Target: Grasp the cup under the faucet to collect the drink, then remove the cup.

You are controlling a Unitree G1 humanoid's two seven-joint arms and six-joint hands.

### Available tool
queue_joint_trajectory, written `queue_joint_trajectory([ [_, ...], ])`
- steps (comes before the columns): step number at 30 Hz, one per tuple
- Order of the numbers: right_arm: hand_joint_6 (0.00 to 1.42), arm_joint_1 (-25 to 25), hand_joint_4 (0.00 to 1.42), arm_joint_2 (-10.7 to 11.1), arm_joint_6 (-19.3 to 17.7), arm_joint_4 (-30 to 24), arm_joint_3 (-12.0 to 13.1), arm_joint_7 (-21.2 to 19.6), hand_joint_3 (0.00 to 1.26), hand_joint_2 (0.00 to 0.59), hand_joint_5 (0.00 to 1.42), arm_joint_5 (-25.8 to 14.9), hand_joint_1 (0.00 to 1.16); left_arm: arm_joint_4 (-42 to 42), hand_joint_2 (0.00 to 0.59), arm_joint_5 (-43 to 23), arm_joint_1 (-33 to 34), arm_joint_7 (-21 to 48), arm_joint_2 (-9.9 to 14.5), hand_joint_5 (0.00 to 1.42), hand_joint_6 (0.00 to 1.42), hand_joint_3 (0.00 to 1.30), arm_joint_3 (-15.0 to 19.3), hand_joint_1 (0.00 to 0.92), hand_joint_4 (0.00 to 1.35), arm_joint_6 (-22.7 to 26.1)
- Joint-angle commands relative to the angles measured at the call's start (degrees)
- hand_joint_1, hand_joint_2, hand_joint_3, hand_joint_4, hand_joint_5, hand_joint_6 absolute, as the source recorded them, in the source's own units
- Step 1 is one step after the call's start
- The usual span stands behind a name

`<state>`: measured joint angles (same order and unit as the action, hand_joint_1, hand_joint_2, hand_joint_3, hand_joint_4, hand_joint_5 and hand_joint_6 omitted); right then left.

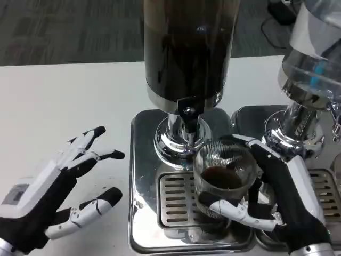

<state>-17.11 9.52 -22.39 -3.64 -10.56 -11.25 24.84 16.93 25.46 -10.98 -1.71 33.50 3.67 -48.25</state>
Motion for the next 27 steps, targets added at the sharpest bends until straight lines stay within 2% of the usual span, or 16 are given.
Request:
queue_joint_trajectory([
  [1,1.17,-1.4,0.53,-0.1,-1.7,-3.3,0.6,0.3,0.42,0.142,0.80,-1.2,0.94,0.7,0.212,-0.2,0.8,0.6,2.0,0.00,0.00,0.25,-0.3,0.000,0.00,-1.4],
  [4,1.17,-2.2,0.53,-0.2,-1.7,-4.7,0.8,0.6,0.42,0.143,0.80,-1.2,0.94,1.1,0.214,-0.2,1.0,0.7,2.6,0.00,0.00,0.21,-0.5,0.000,0.00,-1.6],
  [9,1.17,-5.3,0.54,0.6,-1.0,-10.8,1.8,2.4,0.43,0.144,0.80,-1.6,0.94,0.6,0.211,0.2,0.5,1.6,4.6,0.00,0.00,0.16,-0.7,0.000,0.00,-2.2],
  [11,1.17,-6.3,0.54,0.7,-0.8,-12.2,2.2,3.2,0.43,0.144,0.80,-2.2,0.94,0.1,0.227,1.0,0.2,2.0,5.6,0.00,0.00,0.14,-1.0,0.000,0.00,-2.7],
  [18,1.18,-9.0,0.55,-0.2,-1.1,-13.5,1.7,3.8,0.43,0.145,0.81,-2.3,0.93,-3.3,0.253,7.1,-0.8,1.0,9.8,0.00,0.00,0.00,-0.2,0.000,0.00,-4.9],
  [27,1.18,-12.5,0.55,-0.5,-2.1,-16.8,1.8,3.6,0.44,0.145,0.81,-2.0,0.93,-5.8,0.263,6.7,-4.4,1.5,12.4,0.00,0.00,0.00,0.6,0.000,0.00,-5.7],
])
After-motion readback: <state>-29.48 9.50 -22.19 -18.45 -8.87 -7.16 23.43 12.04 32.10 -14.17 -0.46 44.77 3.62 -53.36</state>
